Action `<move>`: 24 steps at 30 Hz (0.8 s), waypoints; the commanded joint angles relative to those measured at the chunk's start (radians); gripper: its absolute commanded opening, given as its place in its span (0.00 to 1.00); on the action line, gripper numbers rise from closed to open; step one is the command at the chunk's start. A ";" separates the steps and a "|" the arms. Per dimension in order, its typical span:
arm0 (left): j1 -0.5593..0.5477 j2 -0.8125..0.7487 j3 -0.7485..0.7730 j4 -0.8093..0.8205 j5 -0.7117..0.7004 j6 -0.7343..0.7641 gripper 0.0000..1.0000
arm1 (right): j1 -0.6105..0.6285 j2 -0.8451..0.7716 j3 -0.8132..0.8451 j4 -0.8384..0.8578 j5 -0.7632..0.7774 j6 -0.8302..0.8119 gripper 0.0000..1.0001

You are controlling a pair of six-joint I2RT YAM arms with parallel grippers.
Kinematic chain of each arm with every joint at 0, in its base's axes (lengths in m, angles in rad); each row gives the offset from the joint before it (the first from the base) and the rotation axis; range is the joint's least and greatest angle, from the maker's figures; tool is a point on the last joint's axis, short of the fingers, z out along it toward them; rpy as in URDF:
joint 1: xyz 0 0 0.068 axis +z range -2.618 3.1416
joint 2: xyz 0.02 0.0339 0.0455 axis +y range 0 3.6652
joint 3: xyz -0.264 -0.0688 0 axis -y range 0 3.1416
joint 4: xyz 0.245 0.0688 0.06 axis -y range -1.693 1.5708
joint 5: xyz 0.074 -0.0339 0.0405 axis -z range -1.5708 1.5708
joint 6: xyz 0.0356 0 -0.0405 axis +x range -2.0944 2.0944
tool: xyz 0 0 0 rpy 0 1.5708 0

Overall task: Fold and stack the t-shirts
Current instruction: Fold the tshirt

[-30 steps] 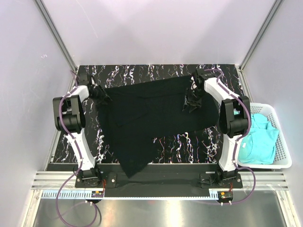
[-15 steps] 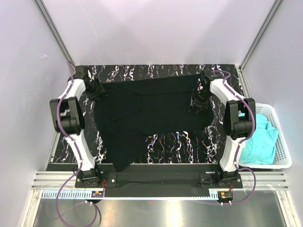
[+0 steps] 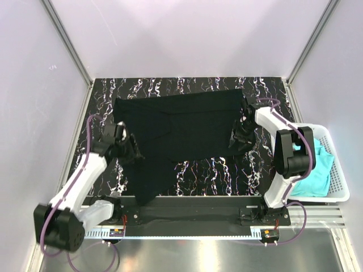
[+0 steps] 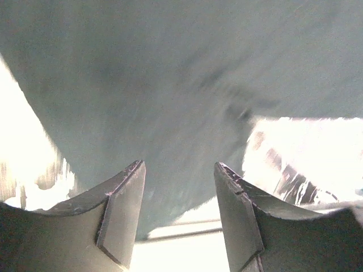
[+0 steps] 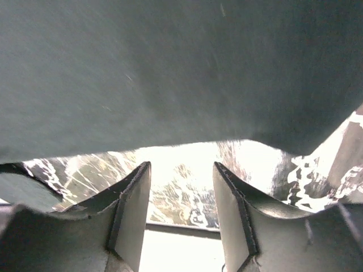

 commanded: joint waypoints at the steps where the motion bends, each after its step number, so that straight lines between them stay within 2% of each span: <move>1: -0.016 -0.154 -0.058 -0.077 -0.008 -0.123 0.56 | -0.006 -0.082 -0.071 0.052 -0.024 0.034 0.55; 5: -0.074 -0.277 -0.164 -0.125 0.003 -0.231 0.57 | -0.026 -0.115 -0.105 0.079 -0.062 0.037 0.56; 8: -0.140 -0.292 -0.232 -0.197 -0.084 -0.292 0.57 | -0.026 -0.139 -0.105 0.076 -0.067 0.036 0.56; 11: -0.152 -0.309 -0.273 -0.217 -0.196 -0.372 0.57 | -0.025 -0.173 -0.115 0.069 -0.072 0.040 0.57; 15: -0.152 -0.275 -0.281 -0.160 -0.245 -0.465 0.57 | -0.040 -0.187 -0.146 0.070 -0.075 0.053 0.57; 19: -0.154 -0.203 -0.325 -0.074 -0.264 -0.490 0.55 | -0.068 -0.208 -0.164 0.069 -0.093 0.053 0.57; 24: -0.152 -0.152 -0.356 -0.073 -0.310 -0.565 0.51 | -0.107 -0.270 -0.177 0.055 -0.092 0.039 0.58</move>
